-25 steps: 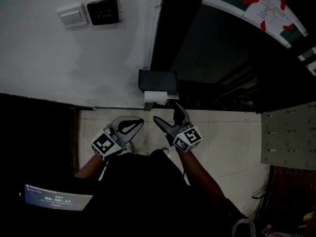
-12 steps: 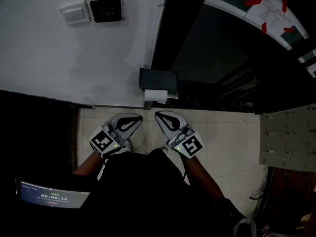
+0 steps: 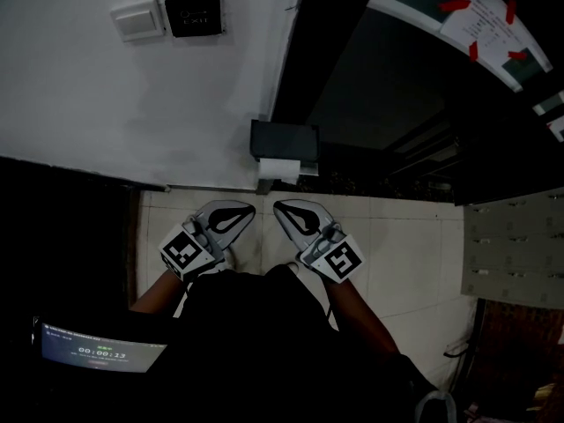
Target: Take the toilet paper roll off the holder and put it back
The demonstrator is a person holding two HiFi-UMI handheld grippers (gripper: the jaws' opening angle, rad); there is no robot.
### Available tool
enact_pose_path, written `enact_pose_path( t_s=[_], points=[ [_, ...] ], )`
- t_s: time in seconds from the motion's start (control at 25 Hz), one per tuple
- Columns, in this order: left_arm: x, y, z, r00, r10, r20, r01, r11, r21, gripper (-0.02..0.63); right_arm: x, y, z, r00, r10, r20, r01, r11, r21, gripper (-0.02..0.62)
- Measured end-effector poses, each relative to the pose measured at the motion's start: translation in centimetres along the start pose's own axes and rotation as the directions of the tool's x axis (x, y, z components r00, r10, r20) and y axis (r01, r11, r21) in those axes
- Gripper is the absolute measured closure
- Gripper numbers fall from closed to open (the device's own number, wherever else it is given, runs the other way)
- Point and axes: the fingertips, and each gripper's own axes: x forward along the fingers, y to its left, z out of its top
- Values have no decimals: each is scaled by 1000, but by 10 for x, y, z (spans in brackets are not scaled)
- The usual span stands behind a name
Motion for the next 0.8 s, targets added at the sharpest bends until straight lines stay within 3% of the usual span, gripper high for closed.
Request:
enact_pose_path(
  t_s=[0.8],
  points=[
    [8,-4,4,1000,-7,-5,7,1000,-23,601,-2,0,-7,1000,9,-10,-9,999,43,595]
  ],
)
